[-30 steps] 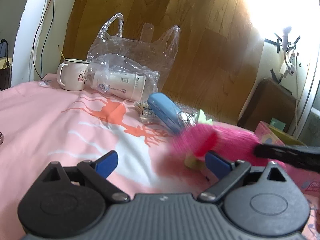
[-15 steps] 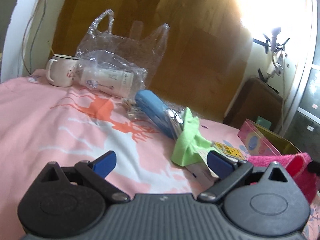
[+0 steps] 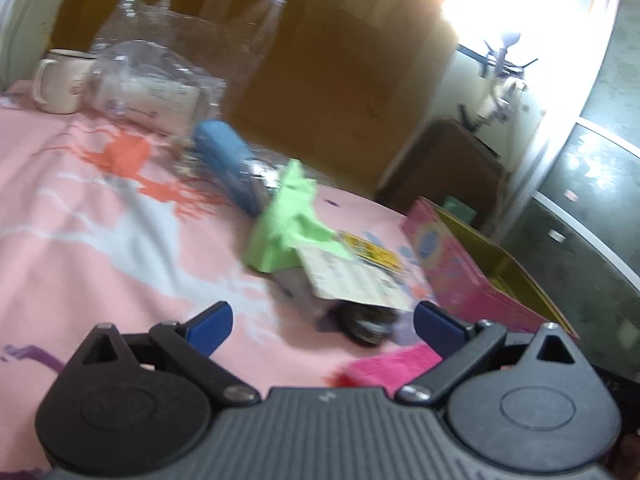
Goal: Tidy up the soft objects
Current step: 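Carry the pink towel into the pink tin and open the right gripper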
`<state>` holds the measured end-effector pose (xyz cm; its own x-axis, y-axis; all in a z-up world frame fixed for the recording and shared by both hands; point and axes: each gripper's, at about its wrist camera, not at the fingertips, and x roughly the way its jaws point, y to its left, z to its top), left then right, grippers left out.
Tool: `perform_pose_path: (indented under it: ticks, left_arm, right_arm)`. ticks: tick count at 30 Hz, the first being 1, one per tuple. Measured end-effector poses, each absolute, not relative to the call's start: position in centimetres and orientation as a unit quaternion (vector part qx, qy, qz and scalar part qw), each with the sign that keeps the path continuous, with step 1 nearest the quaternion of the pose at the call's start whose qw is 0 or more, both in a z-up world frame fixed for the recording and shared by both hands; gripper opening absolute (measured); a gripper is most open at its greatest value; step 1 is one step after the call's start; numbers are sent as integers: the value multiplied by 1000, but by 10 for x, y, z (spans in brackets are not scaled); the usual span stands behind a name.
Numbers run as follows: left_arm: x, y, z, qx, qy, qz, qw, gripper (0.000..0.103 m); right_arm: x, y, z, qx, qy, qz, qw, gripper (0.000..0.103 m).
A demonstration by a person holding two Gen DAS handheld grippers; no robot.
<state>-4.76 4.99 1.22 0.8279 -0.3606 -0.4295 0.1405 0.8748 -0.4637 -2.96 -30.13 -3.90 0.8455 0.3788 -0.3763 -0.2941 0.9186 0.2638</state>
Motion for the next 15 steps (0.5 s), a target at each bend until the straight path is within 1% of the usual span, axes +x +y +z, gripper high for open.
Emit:
perform_pose_path:
  ticks: [2, 4, 6, 8, 10, 11, 12, 13, 14, 15]
  left_arm:
    - [-49, 43, 17, -207, 264, -156, 929, 100]
    - [-48, 32, 22, -199, 268, -182, 925, 100]
    - [-47, 19, 25, -191, 279, -211, 917, 100]
    - [-45, 4, 25, -177, 296, -235, 909, 101]
    - [-43, -12, 22, -159, 319, -256, 899, 98]
    - [-43, -19, 19, -152, 328, -262, 895, 90]
    - [-44, -27, 15, -145, 338, -268, 891, 81]
    - [-45, -34, 10, -137, 348, -276, 885, 80]
    - [-45, -42, 5, -129, 360, -289, 878, 66]
    - [-46, -50, 1, -119, 363, -297, 875, 54]
  right_arm:
    - [-36, -305, -39, 102, 202, 181, 957, 64]
    - [-39, -306, -42, 90, 205, 191, 956, 69]
    - [-41, -306, -49, 79, 223, 202, 950, 81]
    - [-45, -306, -59, 63, 243, 209, 945, 86]
    - [-49, -301, -69, 45, 257, 215, 941, 85]
    - [-52, -299, -75, 43, 263, 223, 938, 83]
    - [-54, -294, -81, 39, 269, 232, 934, 62]
    - [-59, -288, -84, 23, 263, 234, 936, 51]
    - [-62, -279, -86, -5, 256, 241, 936, 22]
    - [-65, -272, -85, -16, 252, 251, 934, 20]
